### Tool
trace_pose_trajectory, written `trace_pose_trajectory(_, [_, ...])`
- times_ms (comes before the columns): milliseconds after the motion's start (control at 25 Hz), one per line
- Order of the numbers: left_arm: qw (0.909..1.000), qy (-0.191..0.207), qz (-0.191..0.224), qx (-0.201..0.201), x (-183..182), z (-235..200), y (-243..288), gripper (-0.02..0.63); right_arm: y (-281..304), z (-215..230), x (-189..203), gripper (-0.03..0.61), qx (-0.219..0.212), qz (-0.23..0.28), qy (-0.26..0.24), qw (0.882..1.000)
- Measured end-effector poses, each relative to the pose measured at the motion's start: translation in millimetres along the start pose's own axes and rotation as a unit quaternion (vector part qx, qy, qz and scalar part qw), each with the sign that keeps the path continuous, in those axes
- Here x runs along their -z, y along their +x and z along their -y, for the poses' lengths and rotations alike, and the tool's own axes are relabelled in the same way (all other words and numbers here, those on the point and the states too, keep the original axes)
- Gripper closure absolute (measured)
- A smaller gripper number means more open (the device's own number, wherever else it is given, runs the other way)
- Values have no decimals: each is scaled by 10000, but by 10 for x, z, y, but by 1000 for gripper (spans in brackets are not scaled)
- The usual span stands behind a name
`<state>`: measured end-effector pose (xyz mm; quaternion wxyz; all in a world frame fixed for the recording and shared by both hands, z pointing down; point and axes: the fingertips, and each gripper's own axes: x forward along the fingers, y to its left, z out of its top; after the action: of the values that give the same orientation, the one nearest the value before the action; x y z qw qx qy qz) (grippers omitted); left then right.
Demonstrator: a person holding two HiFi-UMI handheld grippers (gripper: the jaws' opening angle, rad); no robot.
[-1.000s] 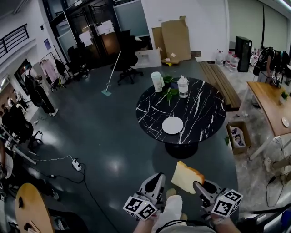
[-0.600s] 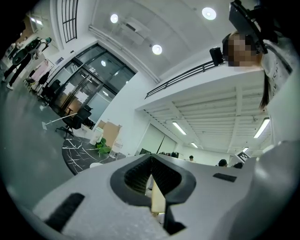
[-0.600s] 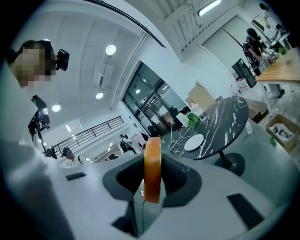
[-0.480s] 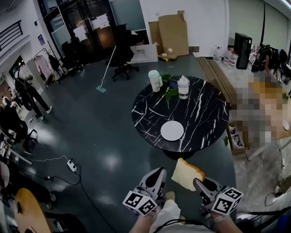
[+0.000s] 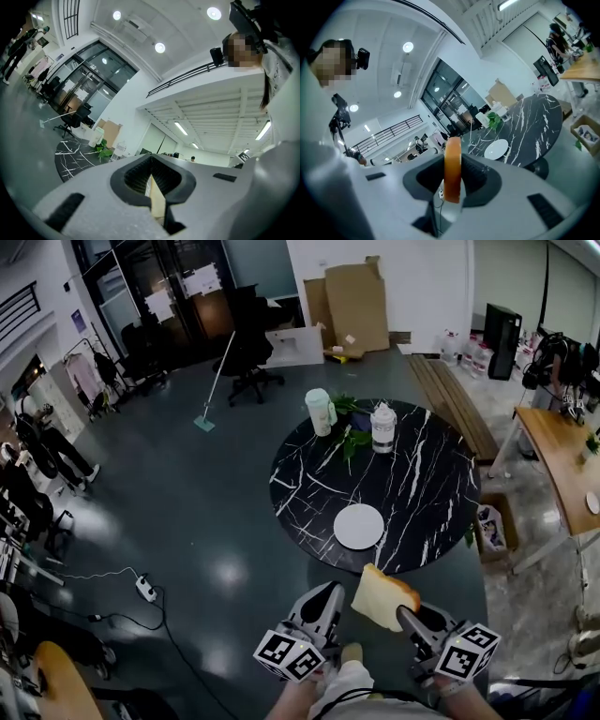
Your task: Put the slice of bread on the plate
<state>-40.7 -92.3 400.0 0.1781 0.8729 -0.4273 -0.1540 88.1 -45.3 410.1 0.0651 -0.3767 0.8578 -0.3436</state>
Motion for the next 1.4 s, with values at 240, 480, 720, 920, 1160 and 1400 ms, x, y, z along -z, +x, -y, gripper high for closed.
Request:
trace_pose_trajectory(240, [9999,-33,-42,119,-87,-229,279,606,249,124,-171,489,113,44,17,9999])
trace_pose_trajectory(480, [9998,-84,-91,170,-165,-461,498,606,538,240,-287,489,200,53,40,9998])
trace_pose_trajectory(720, [9998,-82,-97,141,-181,-774,564,606,852,244,-362,489,149,116,19,9998])
trace_pose_trajectory(920, [9996,-173,-209,98,-104,-820,600,606,944,348,-325,489,215,3,102,9997])
trace_pose_trajectory(1160, [9992,-257,-290,24,-6,-895,702,606,1062,536,-412,488,304,-28,192,9993])
trace_pose_trajectory(1400, [9990,-329,-275,-100,24,-1011,862,606,1257,766,-504,489,304,-198,334,9988])
